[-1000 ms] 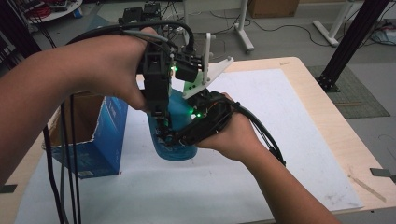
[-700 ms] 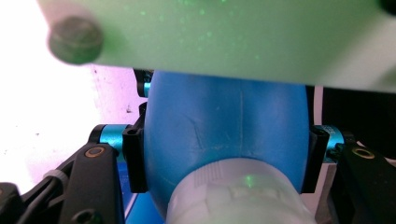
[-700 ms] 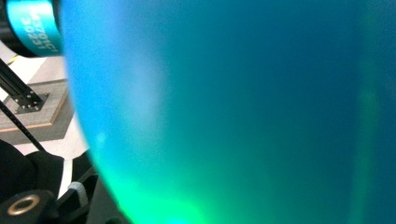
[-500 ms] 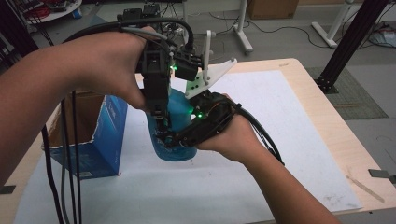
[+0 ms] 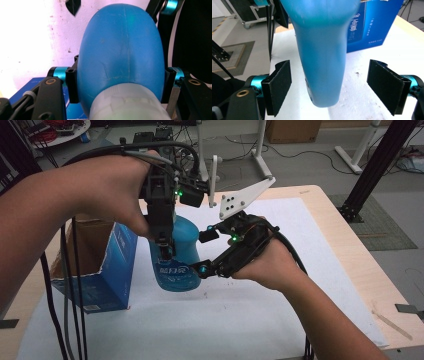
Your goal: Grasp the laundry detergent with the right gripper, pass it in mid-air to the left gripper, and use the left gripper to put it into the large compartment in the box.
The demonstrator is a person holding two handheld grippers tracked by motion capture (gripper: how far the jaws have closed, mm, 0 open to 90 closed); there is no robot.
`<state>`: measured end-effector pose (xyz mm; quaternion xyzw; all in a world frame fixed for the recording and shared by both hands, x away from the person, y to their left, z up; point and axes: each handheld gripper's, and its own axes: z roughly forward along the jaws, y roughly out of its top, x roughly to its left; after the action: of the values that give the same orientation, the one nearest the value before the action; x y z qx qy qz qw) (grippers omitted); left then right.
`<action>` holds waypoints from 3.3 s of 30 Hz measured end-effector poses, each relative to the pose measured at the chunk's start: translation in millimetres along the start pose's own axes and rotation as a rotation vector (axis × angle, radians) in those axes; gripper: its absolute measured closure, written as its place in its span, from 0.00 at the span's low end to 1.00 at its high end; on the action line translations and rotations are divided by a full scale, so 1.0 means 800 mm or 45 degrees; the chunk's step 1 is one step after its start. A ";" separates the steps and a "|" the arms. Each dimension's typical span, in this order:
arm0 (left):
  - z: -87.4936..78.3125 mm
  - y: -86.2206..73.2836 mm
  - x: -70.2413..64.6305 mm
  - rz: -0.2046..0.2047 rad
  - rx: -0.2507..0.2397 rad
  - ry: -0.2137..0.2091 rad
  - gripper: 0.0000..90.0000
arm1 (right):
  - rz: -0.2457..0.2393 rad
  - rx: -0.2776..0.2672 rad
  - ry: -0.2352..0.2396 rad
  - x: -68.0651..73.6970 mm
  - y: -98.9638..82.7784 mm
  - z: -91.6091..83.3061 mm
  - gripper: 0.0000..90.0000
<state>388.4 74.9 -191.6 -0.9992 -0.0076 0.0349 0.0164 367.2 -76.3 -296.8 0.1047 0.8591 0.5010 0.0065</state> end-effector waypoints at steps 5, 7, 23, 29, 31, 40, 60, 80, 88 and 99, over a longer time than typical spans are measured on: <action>-0.004 -0.002 0.000 -0.012 0.004 0.001 0.42 | -0.022 0.039 -0.026 -0.001 0.001 -0.008 0.14; -0.006 -0.002 -0.001 -0.016 -0.001 0.005 0.42 | -0.030 0.048 -0.030 -0.001 0.002 -0.011 0.14; -0.016 -0.018 0.003 -0.092 0.017 -0.002 0.42 | -0.110 0.119 -0.114 0.005 0.010 -0.040 0.04; -0.034 -0.033 0.004 -0.158 -0.018 -0.007 0.42 | -0.106 0.205 -0.120 -0.008 0.013 -0.052 0.01; -0.042 -0.041 0.005 -0.192 -0.043 -0.014 0.42 | -0.110 0.283 -0.129 -0.015 0.014 -0.057 0.01; -0.080 -0.078 0.010 -0.456 -0.123 -0.063 0.42 | -0.143 0.597 -0.169 -0.039 0.021 -0.077 0.01; -0.114 -0.188 0.027 -1.448 -0.163 0.007 0.42 | -0.170 0.694 -0.192 -0.056 0.018 -0.087 0.01; -0.068 -0.236 0.049 -1.602 -0.064 -0.002 0.42 | -0.133 0.700 -0.207 -0.061 0.015 -0.089 0.01; -0.020 -0.234 0.058 -1.452 -0.028 -0.025 0.42 | -0.101 0.721 -0.197 -0.067 0.009 -0.096 0.01; 0.043 -0.221 0.061 -0.974 0.029 0.065 0.42 | -0.054 0.787 -0.201 -0.088 0.002 -0.099 0.01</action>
<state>432.3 253.5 -223.6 -0.9245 -0.3790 0.0015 0.0397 427.0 -156.8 -262.1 0.1223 0.9695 0.2061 0.0516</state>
